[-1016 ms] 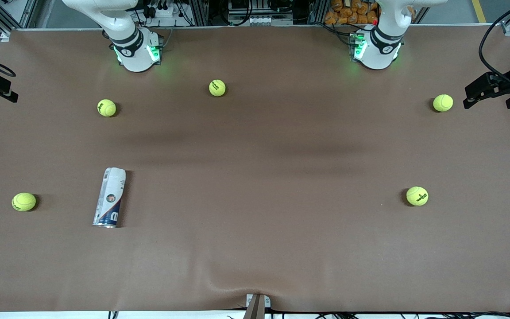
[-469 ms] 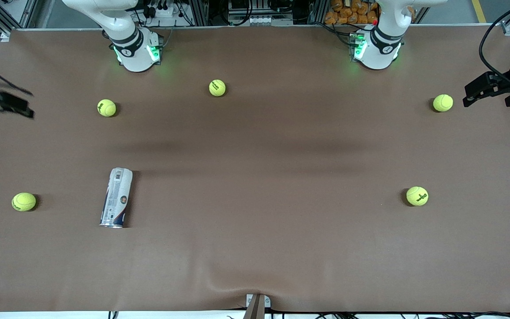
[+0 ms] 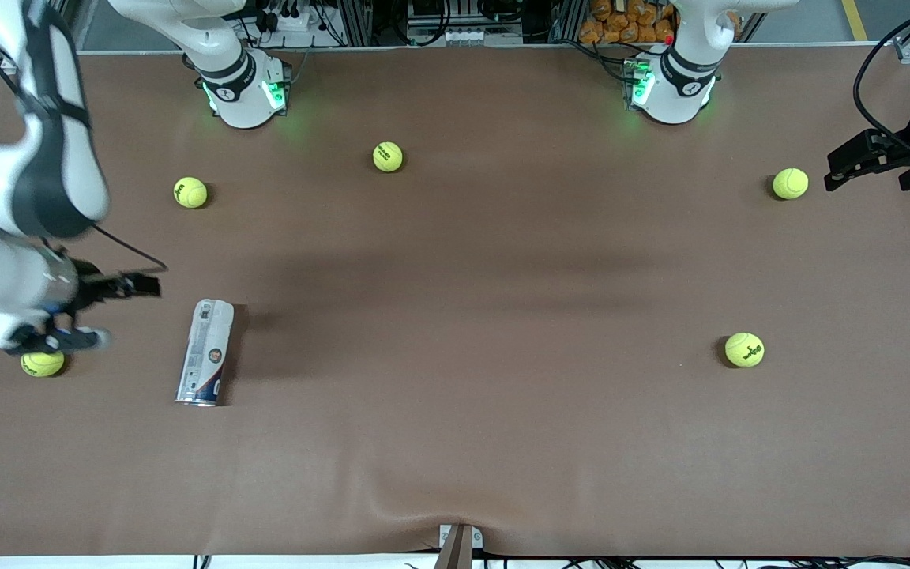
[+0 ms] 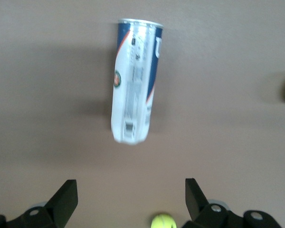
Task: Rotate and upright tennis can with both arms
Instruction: 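Reach the right gripper down to the lying tennis can and grasp it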
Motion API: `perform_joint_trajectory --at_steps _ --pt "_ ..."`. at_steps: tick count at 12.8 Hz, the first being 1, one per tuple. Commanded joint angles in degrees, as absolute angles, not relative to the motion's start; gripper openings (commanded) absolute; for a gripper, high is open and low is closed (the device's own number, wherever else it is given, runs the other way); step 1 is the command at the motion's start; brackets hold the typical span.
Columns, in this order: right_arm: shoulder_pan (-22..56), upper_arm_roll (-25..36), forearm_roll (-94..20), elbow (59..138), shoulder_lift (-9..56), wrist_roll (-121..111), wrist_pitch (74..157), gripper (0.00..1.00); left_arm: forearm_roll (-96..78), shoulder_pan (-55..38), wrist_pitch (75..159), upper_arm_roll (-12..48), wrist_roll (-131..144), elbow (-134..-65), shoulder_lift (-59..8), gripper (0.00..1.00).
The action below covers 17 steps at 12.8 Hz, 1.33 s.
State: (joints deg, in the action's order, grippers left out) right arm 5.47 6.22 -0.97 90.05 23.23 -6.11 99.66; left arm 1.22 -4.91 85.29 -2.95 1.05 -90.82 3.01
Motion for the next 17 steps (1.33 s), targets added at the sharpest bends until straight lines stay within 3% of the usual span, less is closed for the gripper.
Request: perform_joint_trajectory --at_steps 1,4,10,17 --pt "6.41 6.15 -0.79 88.86 28.72 -5.45 104.22 1.0 0.53 -4.92 84.46 -3.16 0.0 -90.35 2.81 1.0" --pt "6.24 6.15 -0.7 88.77 33.73 -6.33 110.02 1.0 0.62 -4.92 84.46 -3.16 0.0 -90.44 2.64 1.0" --pt "5.27 6.15 -1.49 88.77 41.3 -5.98 113.55 1.0 0.62 -4.75 84.46 -3.16 -0.09 -90.44 2.02 1.0" --pt "4.92 6.15 -6.33 88.77 44.3 -6.24 113.64 1.0 0.53 -4.66 84.46 -3.16 -0.09 -90.44 1.67 1.0"
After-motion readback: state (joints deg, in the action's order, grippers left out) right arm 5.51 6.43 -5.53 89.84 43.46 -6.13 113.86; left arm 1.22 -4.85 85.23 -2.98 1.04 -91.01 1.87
